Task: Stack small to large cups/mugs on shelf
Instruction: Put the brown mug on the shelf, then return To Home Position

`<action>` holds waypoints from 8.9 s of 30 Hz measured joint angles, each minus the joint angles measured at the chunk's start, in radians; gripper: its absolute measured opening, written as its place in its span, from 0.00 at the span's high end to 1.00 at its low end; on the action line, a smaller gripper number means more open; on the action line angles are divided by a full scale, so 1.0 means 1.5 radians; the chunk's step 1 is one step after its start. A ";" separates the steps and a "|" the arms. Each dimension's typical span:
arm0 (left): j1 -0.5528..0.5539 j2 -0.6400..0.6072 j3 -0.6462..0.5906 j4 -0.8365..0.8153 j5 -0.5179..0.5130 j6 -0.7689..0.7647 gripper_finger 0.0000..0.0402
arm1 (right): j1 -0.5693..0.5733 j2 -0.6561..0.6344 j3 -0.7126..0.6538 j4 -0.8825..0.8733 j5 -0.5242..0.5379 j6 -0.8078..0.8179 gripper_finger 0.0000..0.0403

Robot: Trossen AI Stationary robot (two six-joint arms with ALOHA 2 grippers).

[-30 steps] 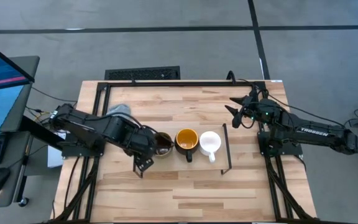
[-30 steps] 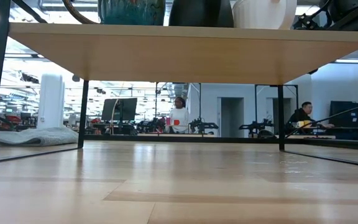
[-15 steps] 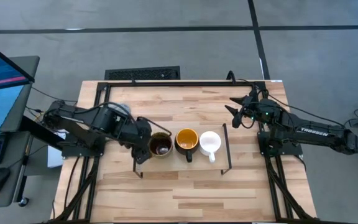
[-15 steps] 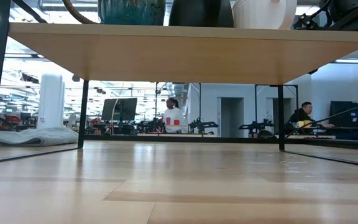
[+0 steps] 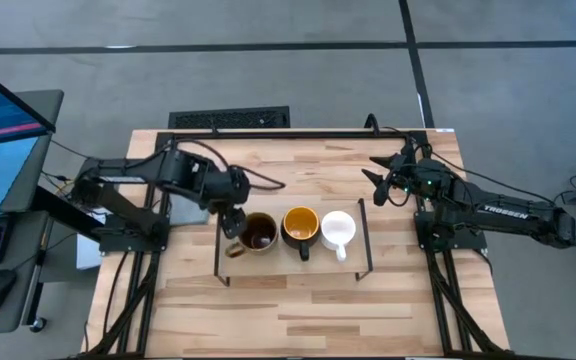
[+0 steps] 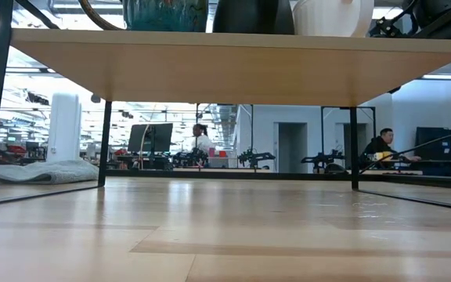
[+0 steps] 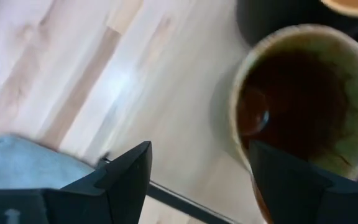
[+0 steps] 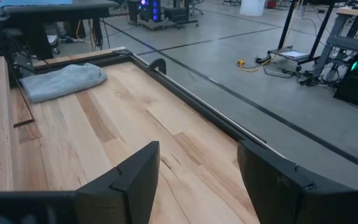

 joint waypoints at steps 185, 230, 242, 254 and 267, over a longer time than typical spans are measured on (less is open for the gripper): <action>0.005 0.079 0.058 -0.075 -0.018 -0.344 0.98 | 0.000 0.000 0.000 0.000 0.002 -0.037 0.41; 0.001 0.077 0.058 -0.067 -0.002 -0.245 0.64 | 0.000 0.000 0.000 0.000 0.001 -0.065 0.41; 0.002 0.065 0.169 -0.085 -0.068 -0.180 0.64 | 0.000 0.000 0.000 0.000 0.000 -0.064 0.41; 0.003 -0.001 0.233 -0.085 -0.425 0.020 0.64 | 0.000 0.000 0.000 0.051 0.000 -0.023 0.41; 0.025 -0.121 0.062 -0.026 -0.488 0.189 0.64 | -0.016 -0.006 0.001 0.223 0.000 -0.052 0.41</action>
